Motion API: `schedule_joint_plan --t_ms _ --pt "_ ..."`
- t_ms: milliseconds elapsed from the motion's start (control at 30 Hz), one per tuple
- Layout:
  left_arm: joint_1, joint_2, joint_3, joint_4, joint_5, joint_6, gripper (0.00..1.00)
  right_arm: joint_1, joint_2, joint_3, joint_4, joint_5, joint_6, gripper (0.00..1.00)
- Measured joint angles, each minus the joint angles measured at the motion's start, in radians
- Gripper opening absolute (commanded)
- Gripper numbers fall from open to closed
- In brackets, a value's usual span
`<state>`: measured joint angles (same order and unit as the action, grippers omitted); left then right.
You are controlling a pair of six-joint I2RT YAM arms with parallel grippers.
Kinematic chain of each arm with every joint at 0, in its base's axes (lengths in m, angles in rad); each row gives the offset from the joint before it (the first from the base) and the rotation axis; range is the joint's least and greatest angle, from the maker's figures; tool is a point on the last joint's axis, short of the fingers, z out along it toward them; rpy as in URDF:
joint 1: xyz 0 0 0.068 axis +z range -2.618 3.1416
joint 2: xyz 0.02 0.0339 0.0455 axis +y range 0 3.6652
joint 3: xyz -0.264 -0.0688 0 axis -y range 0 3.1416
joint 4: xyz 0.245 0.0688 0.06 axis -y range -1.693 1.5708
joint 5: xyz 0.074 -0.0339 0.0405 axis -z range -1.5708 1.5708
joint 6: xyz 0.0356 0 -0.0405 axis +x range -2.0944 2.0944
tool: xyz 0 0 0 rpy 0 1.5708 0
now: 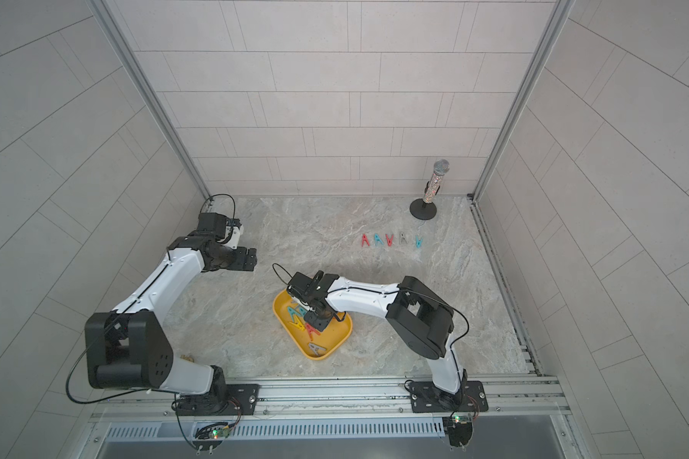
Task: Take the clothespins out of the storage box
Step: Pick up the clothespin from the storage box.
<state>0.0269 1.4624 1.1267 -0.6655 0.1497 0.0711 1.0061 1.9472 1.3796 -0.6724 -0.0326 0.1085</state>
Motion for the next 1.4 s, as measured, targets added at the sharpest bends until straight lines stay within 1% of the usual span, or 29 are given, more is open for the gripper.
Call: schedule_joint_plan --t_ms 400,567,667,733,867,900,1067,1400 --pt "0.000 0.000 0.000 0.000 0.000 0.000 1.00 -0.002 0.042 0.011 -0.011 0.035 -0.019 0.21" --pt "0.000 0.000 0.000 0.000 0.000 0.000 1.00 -0.003 0.045 0.014 -0.007 0.034 -0.023 0.15" --pt "0.000 0.000 0.000 0.000 0.000 0.000 1.00 -0.003 0.045 0.013 -0.006 0.031 -0.022 0.08" --pt "0.000 0.000 0.000 0.000 0.000 0.000 1.00 -0.003 0.044 0.013 -0.005 0.026 -0.021 0.06" --pt "0.000 0.000 0.000 0.000 0.000 0.000 1.00 -0.004 0.037 0.007 -0.006 0.014 -0.018 0.04" --pt "0.000 0.000 0.000 0.000 0.000 0.000 1.00 -0.004 0.033 0.003 -0.008 0.011 -0.018 0.02" --pt "0.000 0.000 0.000 0.000 0.000 0.000 1.00 -0.003 -0.010 -0.012 -0.010 -0.022 -0.018 0.00" --pt "0.000 0.000 0.000 0.000 0.000 0.000 1.00 -0.003 -0.155 -0.021 0.012 -0.065 -0.002 0.00"
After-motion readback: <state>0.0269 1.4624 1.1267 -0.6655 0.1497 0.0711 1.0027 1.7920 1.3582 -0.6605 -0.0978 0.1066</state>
